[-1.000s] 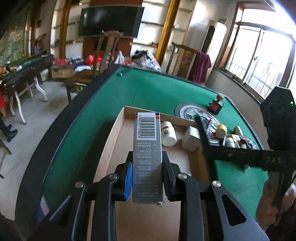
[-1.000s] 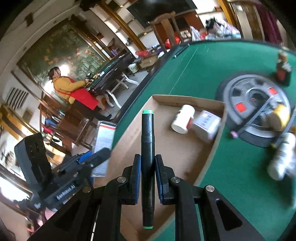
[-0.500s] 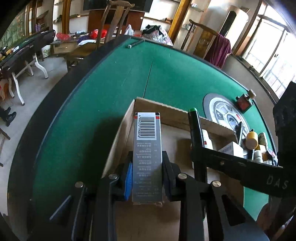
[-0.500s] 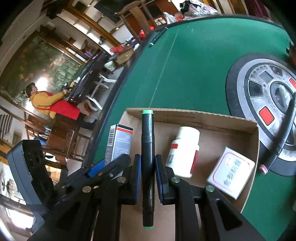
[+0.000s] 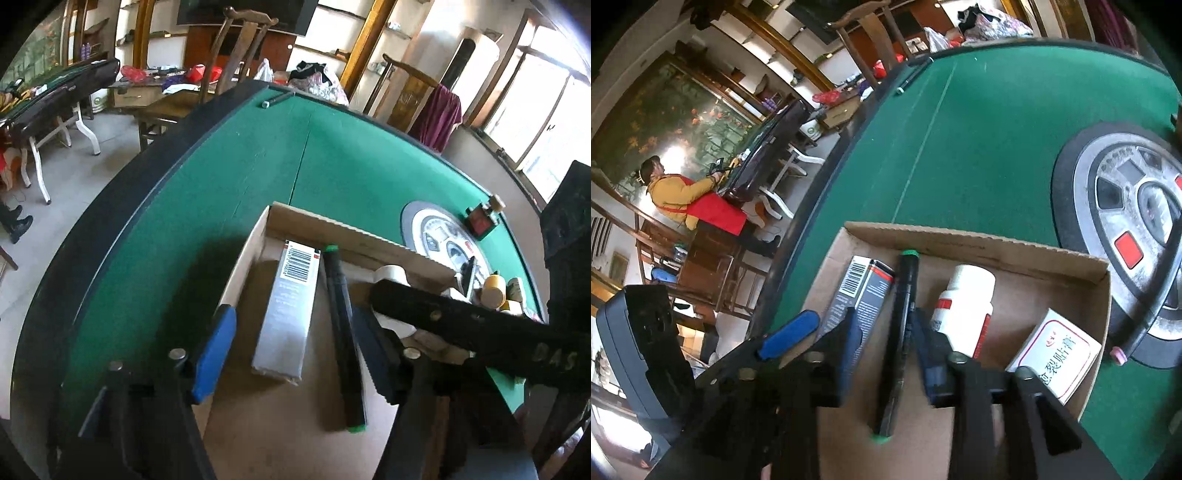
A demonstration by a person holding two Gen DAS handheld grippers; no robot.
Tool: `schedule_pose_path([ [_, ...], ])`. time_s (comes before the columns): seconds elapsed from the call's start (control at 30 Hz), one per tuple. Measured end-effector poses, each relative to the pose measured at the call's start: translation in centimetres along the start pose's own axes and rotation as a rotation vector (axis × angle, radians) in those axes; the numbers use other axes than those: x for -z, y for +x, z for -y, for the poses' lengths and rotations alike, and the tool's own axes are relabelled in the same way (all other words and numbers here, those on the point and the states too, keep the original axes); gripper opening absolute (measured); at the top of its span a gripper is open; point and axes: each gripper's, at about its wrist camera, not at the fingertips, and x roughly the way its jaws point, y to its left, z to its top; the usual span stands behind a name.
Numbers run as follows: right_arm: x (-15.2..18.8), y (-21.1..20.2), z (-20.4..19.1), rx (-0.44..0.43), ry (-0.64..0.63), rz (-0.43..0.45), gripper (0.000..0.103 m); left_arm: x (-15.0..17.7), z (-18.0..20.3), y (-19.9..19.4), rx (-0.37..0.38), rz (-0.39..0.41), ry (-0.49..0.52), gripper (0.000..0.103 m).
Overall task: Organize objects
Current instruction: 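Lower the carton and the marker into the tray and open both tools, then grasp the pink-capped black marker on the table with the left tool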
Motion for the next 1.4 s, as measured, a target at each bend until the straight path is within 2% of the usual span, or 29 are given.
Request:
schedule_pose_path([
  [0.1, 0.4, -2.4, -0.3, 0.008, -0.039, 0.041, 0.055, 0.6, 0.4, -1.8, 0.001, 0.027, 0.005, 0.07],
  [0.13, 0.6, -3.3, -0.4, 0.018, -0.054, 0.055, 0.063, 0.7, 0.7, -2.5, -0.002, 0.037, 0.011, 0.071],
  [0.17, 0.8, -4.7, -0.3, 0.037, -0.073, 0.075, 0.071, 1.1, 1.1, -3.4, -0.007, 0.052, 0.021, 0.075],
  [0.2, 1.2, -6.0, -0.1, 0.055, -0.088, 0.096, 0.075, 1.3, 1.3, -4.1, -0.008, 0.062, 0.027, 0.078],
  [0.27, 2.0, -8.9, 0.7, 0.108, -0.114, 0.138, 0.086, 1.7, 2.2, -5.4, -0.001, 0.082, 0.041, 0.079],
  [0.37, 3.4, -12.8, 2.9, 0.196, -0.129, 0.179, 0.093, 2.4, 4.2, -7.2, 0.029, 0.107, 0.085, 0.08],
  [0.47, 4.2, -17.4, 6.1, 0.321, -0.102, 0.232, 0.093, 3.1, 6.3, -8.0, 0.069, 0.118, 0.122, 0.08],
  [0.53, 3.8, -20.0, 7.2, 0.368, -0.074, 0.269, 0.093, 3.2, 8.1, -8.1, 0.107, 0.113, 0.146, 0.08],
  [0.57, 3.8, -21.9, 7.7, 0.369, -0.069, 0.317, 0.093, 3.4, 9.4, -7.9, 0.136, 0.107, 0.162, 0.08],
  [0.6, 4.4, -24.3, 8.5, 0.362, -0.064, 0.404, 0.094, 3.6, 10.2, -7.8, 0.151, 0.101, 0.171, 0.08],
  [0.63, 4.9, -26.0, 9.3, 0.36, -0.052, 0.478, 0.1, 3.8, 11.4, -7.4, 0.162, 0.089, 0.186, 0.08],
  [0.67, 5.8, -27.7, 10.5, 0.348, -0.017, 0.567, 0.103, 4.0, 12.2, -7.2, 0.165, 0.082, 0.197, 0.08],
  [0.7, 6.8, -28.9, 12.5, 0.301, 0.054, 0.65, 0.103, 4.3, 13.3, -6.8, 0.165, 0.072, 0.215, 0.08],
  [0.73, 7.2, -29.3, 14.3, 0.278, 0.125, 0.669, 0.103, 4.4, 14.3, -6.3, 0.163, 0.064, 0.231, 0.08],
  [0.77, 7.4, -28.8, 17.4, 0.291, 0.245, 0.611, 0.103, 4.6, 15.2, -5.9, 0.158, 0.057, 0.247, 0.08],
  [0.87, 7.7, -26.3, 22.4, 0.25, 0.377, 0.496, 0.103, 5.1, 18.0, -4.4, 0.141, 0.046, 0.3, 0.08],
  [1.03, 7.9, -23.9, 26.6, 0.344, 0.398, 0.491, 0.103, 5.0, 21.9, -0.9, 0.075, 0.023, 0.419, 0.08],
  [1.23, 8.2, -24.2, 28.1, 0.31, 0.393, 0.503, 0.103, 2.8, 24.3, 5.3, -0.059, -0.061, 0.469, 0.078],
  [1.33, 8.8, -24.6, 27.9, 0.284, 0.384, 0.512, 0.103, 1.9, 24.9, 8.2, -0.104, -0.104, 0.478, 0.062],
  [1.4, 8.7, -24.3, 27.8, 0.27, 0.387, 0.51, 0.103, 1.7, 25.5, 10.0, -0.14, -0.134, 0.497, 0.04],
])
